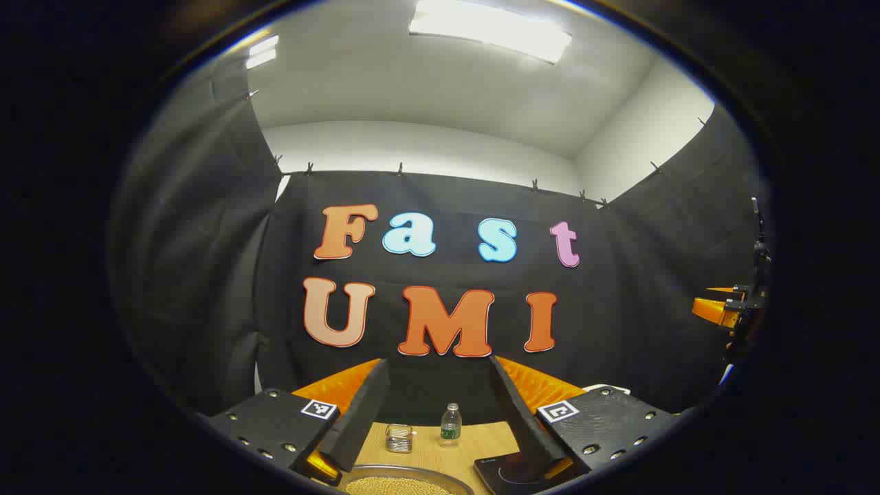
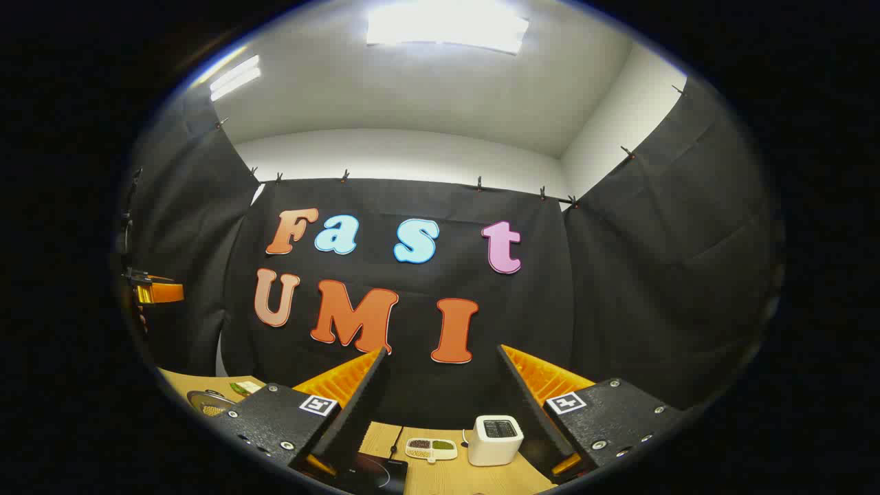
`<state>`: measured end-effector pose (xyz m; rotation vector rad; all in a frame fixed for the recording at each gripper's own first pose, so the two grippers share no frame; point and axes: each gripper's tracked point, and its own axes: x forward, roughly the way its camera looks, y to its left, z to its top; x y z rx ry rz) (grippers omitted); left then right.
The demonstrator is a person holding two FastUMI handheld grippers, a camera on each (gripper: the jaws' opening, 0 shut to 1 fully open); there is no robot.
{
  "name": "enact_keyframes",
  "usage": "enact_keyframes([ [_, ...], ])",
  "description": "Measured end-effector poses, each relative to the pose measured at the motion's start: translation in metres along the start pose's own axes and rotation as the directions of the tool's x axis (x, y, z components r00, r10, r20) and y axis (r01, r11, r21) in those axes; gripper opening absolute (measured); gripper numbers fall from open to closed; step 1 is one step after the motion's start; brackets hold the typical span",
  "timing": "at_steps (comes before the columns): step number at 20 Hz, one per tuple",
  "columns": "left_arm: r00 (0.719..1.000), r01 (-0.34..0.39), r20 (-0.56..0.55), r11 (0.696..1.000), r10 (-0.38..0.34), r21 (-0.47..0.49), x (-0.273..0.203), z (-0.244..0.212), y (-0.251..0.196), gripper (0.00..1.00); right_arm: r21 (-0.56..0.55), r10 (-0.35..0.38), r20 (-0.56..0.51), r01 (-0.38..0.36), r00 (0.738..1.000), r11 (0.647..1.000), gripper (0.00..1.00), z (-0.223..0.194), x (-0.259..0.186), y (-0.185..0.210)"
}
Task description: First push the handle of the pot to place it horizontally, then grasp the pot with both hands and set it on the induction cooktop.
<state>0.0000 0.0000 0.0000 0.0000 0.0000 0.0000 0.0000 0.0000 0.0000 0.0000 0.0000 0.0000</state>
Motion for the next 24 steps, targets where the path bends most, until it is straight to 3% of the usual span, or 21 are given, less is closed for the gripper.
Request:
enact_keyframes([
  [3, 0.999, 0.038, -0.022, 0.997, -0.040, -0.066, 0.001, -0.006, -0.009, 0.90, 0.003, 0.005, 0.000, -0.005, 1.000, 1.000, 0.95, 0.000, -0.001, 0.000],
  [8, 0.998, 0.052, -0.028, 0.994, -0.055, -0.093, -0.001, -0.006, -0.007, 0.90, 0.004, 0.012, 0.006, -0.012, 1.000, 1.000, 0.95, -0.003, -0.006, -0.001],
  [18, 0.995, 0.071, -0.059, 0.995, -0.076, -0.073, -0.005, -0.022, -0.013, 0.90, -0.001, 0.029, -0.004, -0.029, 1.000, 1.000, 0.95, -0.012, -0.010, 0.002],
  [24, 0.982, 0.106, -0.158, 0.994, -0.107, -0.017, -0.010, -0.056, -0.025, 0.92, -0.011, 0.048, -0.030, -0.049, 0.998, 0.999, 0.95, -0.027, -0.014, 0.008],
])
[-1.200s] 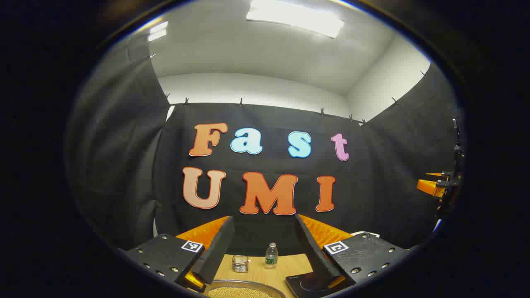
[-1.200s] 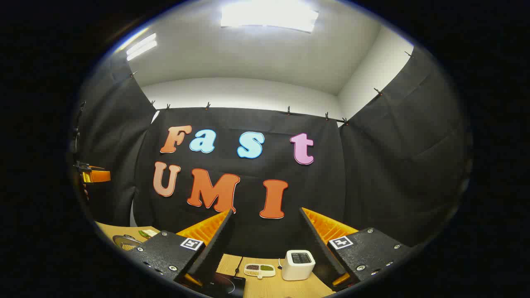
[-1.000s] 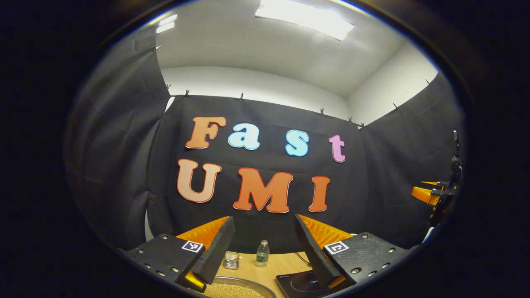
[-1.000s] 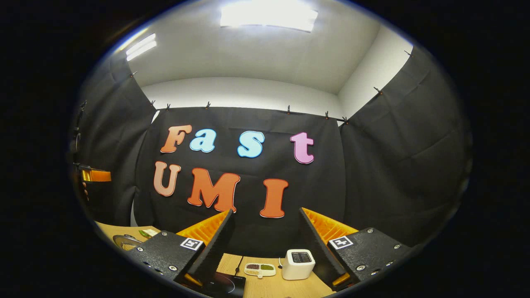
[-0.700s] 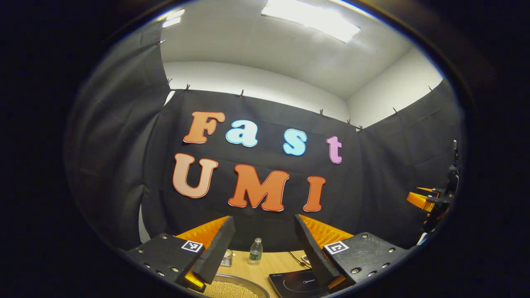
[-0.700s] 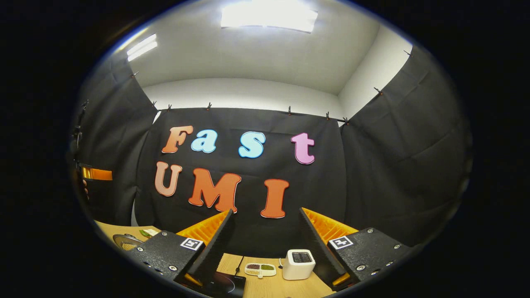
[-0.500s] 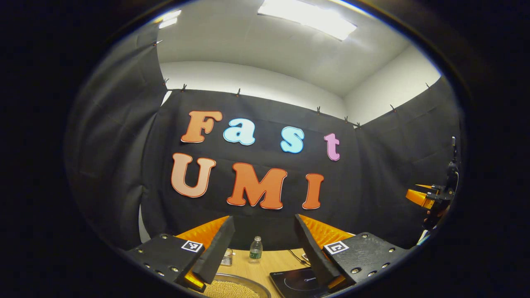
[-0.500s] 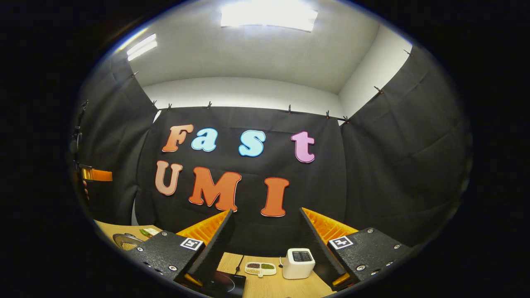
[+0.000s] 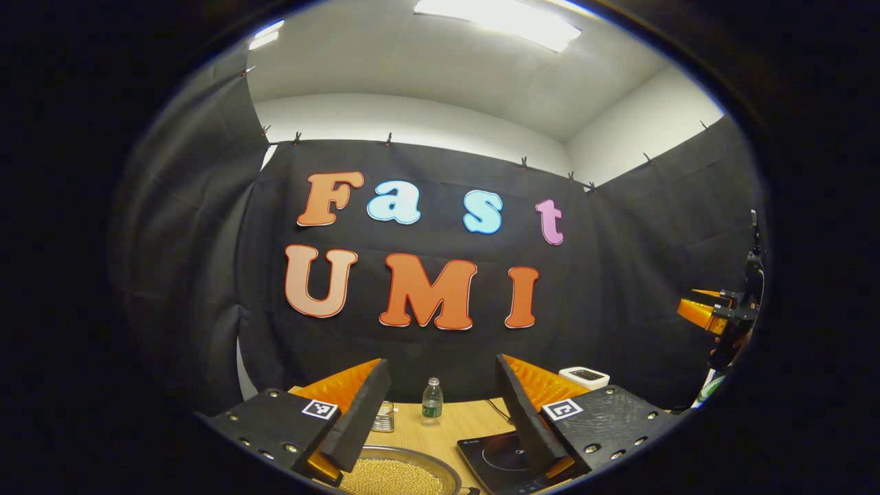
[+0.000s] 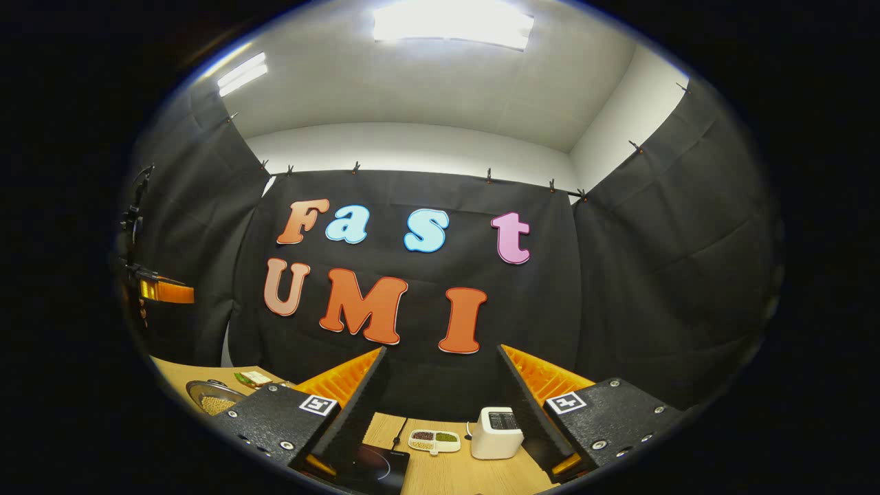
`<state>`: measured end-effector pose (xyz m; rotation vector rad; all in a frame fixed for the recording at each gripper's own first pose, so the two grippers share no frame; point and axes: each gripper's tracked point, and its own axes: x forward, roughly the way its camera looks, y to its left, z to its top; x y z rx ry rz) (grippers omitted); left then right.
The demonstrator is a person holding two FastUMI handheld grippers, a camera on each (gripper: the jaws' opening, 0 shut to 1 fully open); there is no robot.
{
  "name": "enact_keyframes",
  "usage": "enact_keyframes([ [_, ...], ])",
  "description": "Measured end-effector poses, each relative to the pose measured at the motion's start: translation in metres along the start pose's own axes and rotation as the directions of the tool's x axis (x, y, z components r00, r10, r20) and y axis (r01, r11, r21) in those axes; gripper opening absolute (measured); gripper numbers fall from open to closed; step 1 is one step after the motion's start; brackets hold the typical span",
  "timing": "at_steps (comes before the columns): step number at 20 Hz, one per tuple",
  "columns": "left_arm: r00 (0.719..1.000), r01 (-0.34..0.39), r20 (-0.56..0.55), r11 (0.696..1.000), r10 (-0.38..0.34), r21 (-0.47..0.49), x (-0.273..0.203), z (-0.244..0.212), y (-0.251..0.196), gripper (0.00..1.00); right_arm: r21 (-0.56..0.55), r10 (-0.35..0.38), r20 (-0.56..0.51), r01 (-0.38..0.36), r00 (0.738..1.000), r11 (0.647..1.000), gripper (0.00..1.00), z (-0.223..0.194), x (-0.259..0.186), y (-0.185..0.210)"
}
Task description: First push the handle of the pot to place it horizontally, then grasp the pot with both hands and set it on the induction cooktop.
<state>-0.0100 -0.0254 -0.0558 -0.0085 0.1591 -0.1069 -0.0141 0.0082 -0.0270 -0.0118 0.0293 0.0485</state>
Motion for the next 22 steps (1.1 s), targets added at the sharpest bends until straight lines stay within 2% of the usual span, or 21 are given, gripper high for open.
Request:
enact_keyframes([
  [2, 0.998, 0.028, -0.064, 0.999, -0.026, 0.017, 0.003, -0.019, -0.007, 0.76, 0.000, 0.009, -0.010, -0.009, 1.000, 1.000, 0.95, -0.006, -0.003, 0.003],
  [3, 0.995, 0.036, -0.095, 0.999, -0.033, 0.024, 0.003, -0.030, -0.010, 0.75, -0.001, 0.010, -0.013, -0.010, 1.000, 1.000, 0.95, -0.009, -0.003, 0.004],
  [4, 0.991, 0.041, -0.132, 0.999, -0.036, 0.031, 0.002, -0.043, -0.012, 0.67, -0.001, 0.013, -0.016, -0.013, 1.000, 1.000, 0.95, -0.012, -0.004, 0.005],
  [5, 0.985, 0.043, -0.170, 0.998, -0.035, 0.047, 0.002, -0.057, -0.012, 0.58, 0.001, 0.023, -0.014, -0.023, 1.000, 1.000, 0.95, -0.015, -0.006, 0.008],
  [7, 0.968, 0.030, -0.251, 0.995, -0.006, 0.092, 0.001, -0.086, -0.007, 0.30, -0.003, 0.043, -0.014, -0.043, 0.999, 0.999, 0.95, -0.020, -0.010, 0.015],
  [9, 0.942, 0.057, -0.334, 0.995, -0.025, 0.086, -0.006, -0.116, -0.013, 0.13, -0.023, 0.040, -0.018, -0.040, 0.999, 0.999, 0.95, -0.027, -0.013, 0.015],
  [11, 0.914, 0.097, -0.401, 0.993, -0.064, 0.064, -0.013, -0.139, -0.024, 0.12, -0.034, 0.041, -0.021, -0.042, 0.999, 0.999, 0.95, -0.032, -0.015, 0.017],
  [14, 0.877, 0.169, -0.470, 0.980, -0.100, 0.108, -0.023, -0.165, -0.038, 0.09, -0.043, 0.057, -0.025, -0.058, 0.998, 0.997, 0.95, -0.041, -0.019, 0.021],
  [16, 0.842, 0.200, -0.524, 0.977, -0.129, 0.080, -0.029, -0.186, -0.047, 0.04, -0.051, 0.059, -0.031, -0.060, 0.998, 0.997, 0.95, -0.047, -0.020, 0.022],
  [21, 0.710, 0.212, -0.691, 0.977, -0.135, 0.027, -0.047, -0.245, -0.046, 0.04, -0.066, 0.060, -0.045, -0.063, 0.997, 0.996, 0.95, -0.061, -0.025, 0.019],
  [22, 0.693, 0.206, -0.709, 0.978, -0.125, 0.029, -0.050, -0.253, -0.046, 0.04, -0.072, 0.057, -0.046, -0.061, 0.997, 0.996, 0.95, -0.065, -0.026, 0.018],
])
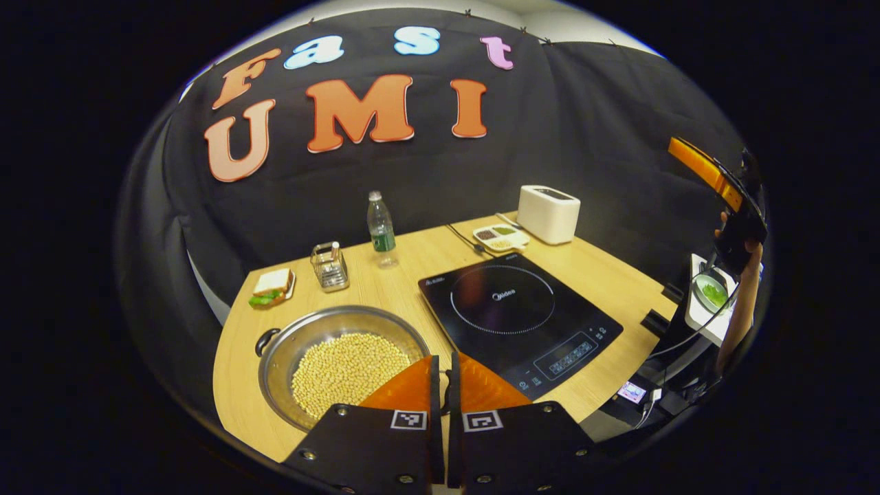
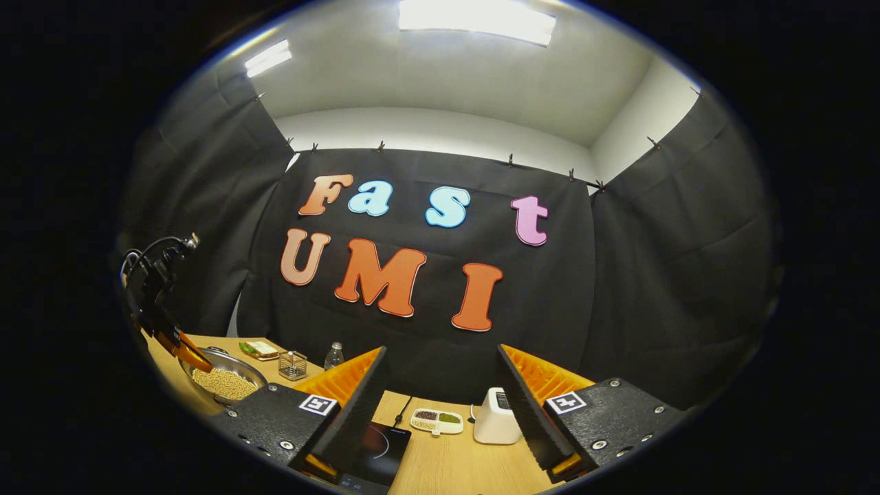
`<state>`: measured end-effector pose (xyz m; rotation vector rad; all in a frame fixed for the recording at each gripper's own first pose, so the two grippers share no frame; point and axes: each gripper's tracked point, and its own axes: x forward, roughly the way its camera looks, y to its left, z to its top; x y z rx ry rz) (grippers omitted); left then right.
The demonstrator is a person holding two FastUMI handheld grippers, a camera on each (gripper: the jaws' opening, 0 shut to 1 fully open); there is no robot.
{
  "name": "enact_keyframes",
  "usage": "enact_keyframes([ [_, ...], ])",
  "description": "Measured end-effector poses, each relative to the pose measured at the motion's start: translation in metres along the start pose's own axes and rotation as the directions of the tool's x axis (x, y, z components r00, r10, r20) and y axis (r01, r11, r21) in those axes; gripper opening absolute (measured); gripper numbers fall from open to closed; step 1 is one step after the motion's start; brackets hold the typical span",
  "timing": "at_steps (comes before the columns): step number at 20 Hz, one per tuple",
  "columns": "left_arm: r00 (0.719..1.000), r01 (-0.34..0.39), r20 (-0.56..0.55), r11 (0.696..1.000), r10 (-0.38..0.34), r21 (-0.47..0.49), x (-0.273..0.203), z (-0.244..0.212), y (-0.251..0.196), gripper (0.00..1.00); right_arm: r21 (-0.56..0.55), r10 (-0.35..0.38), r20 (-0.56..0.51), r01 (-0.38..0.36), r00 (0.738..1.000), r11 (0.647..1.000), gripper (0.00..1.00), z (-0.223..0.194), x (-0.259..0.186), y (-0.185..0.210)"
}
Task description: First push the handle of the pot to place it horizontally, then grasp the pot with both hands and set it on the induction cooktop.
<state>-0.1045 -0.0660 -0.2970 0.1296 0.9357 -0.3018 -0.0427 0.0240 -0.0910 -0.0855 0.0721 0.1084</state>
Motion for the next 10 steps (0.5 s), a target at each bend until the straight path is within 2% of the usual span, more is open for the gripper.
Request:
enact_keyframes([
  [5, 0.989, 0.036, -0.139, 0.997, -0.045, -0.068, 0.015, -0.037, -0.007, 0.04, 0.000, 0.001, -0.024, -0.001, 1.000, 1.000, 0.95, -0.019, 0.001, 0.000],
  [10, 0.967, 0.040, -0.251, 0.998, -0.052, -0.051, 0.024, -0.071, -0.012, 0.04, 0.020, -0.003, -0.065, 0.004, 0.998, 1.000, 0.95, -0.041, 0.003, -0.003],
])
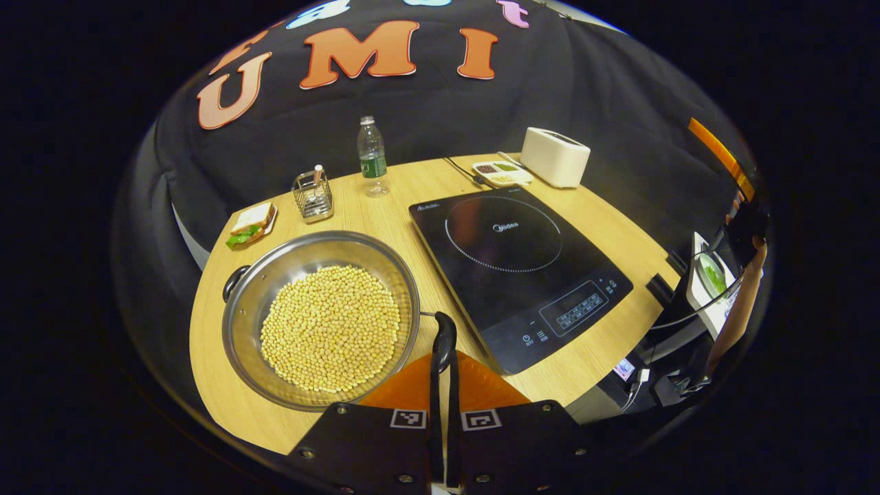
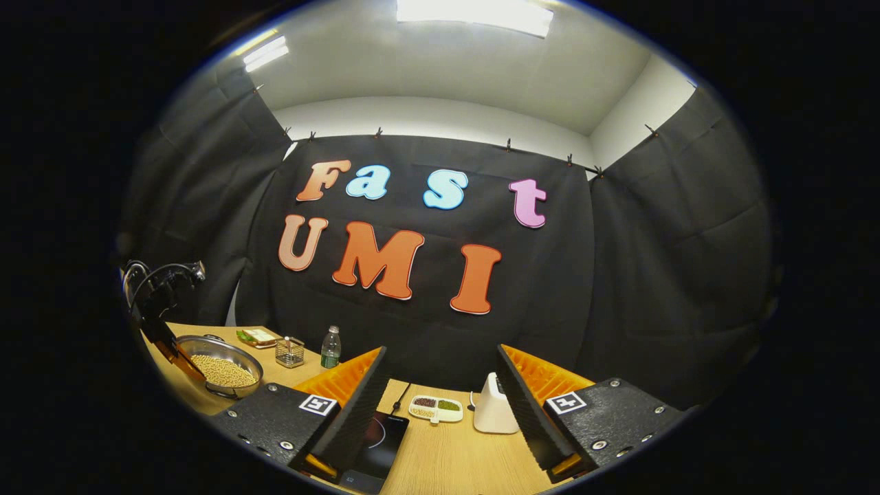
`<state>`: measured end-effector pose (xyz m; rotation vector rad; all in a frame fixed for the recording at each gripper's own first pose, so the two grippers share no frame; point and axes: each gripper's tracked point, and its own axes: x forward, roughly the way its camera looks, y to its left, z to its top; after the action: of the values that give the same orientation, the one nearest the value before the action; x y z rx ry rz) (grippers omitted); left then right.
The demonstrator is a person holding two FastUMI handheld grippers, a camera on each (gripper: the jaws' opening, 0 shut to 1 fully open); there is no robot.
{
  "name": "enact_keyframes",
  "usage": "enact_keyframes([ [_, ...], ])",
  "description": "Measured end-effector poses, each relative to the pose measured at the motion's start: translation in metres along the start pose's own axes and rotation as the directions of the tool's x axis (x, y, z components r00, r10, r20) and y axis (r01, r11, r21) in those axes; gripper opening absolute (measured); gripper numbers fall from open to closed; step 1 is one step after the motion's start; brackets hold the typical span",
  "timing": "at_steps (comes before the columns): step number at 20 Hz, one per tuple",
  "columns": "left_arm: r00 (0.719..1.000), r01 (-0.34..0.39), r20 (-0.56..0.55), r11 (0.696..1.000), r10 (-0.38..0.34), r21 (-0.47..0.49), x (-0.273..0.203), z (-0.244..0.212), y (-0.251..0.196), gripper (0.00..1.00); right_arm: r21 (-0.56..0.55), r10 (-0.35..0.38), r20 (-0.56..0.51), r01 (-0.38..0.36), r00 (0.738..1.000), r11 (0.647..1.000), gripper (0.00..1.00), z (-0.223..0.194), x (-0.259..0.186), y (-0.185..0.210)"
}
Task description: First push the handle of the pot to place it horizontally, then grasp the pot with both hands and set it on the induction cooktop.
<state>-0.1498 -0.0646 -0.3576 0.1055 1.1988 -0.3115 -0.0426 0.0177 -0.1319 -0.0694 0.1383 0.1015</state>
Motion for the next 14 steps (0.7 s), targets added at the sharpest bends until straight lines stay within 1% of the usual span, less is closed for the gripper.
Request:
enact_keyframes([
  [3, 0.998, -0.006, -0.055, 1.000, 0.006, 0.003, 0.006, -0.014, 0.003, 0.04, 0.004, -0.001, -0.020, 0.001, 1.000, 1.000, 0.95, -0.009, 0.001, 0.001],
  [8, 0.987, -0.026, -0.162, 0.999, 0.021, -0.027, 0.018, -0.041, 0.016, 0.04, -0.003, -0.007, -0.030, 0.007, 1.000, 1.000, 0.95, -0.016, 0.002, -0.002],
  [12, 0.978, -0.033, -0.207, 0.997, 0.017, -0.070, 0.031, -0.047, 0.024, 0.04, 0.002, -0.007, -0.044, 0.007, 0.999, 1.000, 0.95, -0.021, 0.003, -0.003],
  [14, 0.975, -0.027, -0.221, 0.995, 0.005, -0.097, 0.037, -0.048, 0.025, 0.04, -0.005, -0.013, -0.048, 0.012, 0.999, 1.000, 0.95, -0.022, 0.003, -0.005],
])
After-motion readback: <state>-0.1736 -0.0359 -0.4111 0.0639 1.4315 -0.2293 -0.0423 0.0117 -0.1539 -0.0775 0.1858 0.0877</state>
